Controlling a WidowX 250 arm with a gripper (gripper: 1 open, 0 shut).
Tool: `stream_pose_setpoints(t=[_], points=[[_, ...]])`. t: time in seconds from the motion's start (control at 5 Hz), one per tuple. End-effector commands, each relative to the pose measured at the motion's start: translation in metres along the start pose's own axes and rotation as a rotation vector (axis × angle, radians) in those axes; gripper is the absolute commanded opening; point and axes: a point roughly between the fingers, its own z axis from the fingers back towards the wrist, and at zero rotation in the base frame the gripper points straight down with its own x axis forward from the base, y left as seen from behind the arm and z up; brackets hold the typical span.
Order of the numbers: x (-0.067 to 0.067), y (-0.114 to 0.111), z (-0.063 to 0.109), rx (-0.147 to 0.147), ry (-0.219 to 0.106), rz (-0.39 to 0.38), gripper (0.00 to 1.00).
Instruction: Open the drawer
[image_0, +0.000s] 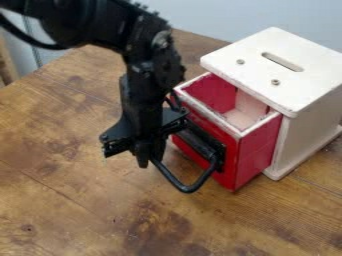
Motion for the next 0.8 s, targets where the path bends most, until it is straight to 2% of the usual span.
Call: stream_pose_setpoints(t=[0.0,0.2,0.4,0.6], points=[[0.003,-0.012,0.02,0.036,0.004,-0.034,0.0],[0.005,-0.009,0.021,0.045,0.102,-0.028,0.0],[0.005,-0.005,0.025,-0.029,0.157,-0.015,0.0],[0.004,-0.001,0.029,-0.129,0.129,0.001,0.0]])
